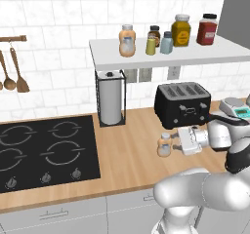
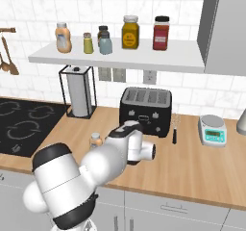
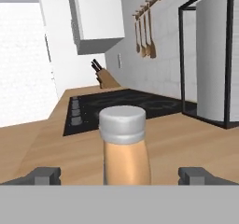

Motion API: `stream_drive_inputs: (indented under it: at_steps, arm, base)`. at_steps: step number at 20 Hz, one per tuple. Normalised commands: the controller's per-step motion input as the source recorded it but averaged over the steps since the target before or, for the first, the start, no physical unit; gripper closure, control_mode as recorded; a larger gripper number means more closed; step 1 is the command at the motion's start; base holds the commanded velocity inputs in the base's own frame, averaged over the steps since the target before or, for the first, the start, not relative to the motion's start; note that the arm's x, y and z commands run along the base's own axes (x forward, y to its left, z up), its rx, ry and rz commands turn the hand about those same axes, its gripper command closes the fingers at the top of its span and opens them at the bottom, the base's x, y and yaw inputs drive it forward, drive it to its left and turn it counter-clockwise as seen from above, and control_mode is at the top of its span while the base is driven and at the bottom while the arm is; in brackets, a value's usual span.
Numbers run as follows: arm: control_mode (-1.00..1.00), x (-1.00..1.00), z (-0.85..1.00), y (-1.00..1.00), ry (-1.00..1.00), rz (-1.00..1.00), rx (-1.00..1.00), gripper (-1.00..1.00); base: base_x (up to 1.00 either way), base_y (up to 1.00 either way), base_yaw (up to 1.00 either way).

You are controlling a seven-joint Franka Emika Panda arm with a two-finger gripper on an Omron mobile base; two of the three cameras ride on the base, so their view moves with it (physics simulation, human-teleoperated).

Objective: Put the shaker and condiment bottle from the counter next to their counterparts in the cabinet.

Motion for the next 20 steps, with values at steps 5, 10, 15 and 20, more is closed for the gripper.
stream_drive_inputs:
  at_steps: [5,10,15,20]
  arm:
    - [-1.00,0.00,-0.03,0.01,0.00,0.00,0.03,-1.00]
    - [-1.00,0.02,-0.01,0.24,0.03,0.00,0.02,-1.00]
    - [-1.00,0.02,-0.02,0.30,0.06,0.00,0.00,1.00]
    - [-1.00,0.16,-0.11,0.07,0.08,0.01,0.00,1.00]
  base:
    - [0.00,0.00,0.00]
    - [0.00,0.00,0.00]
    - [0.00,0.00,0.00]
    - [0.00,0.00,0.00]
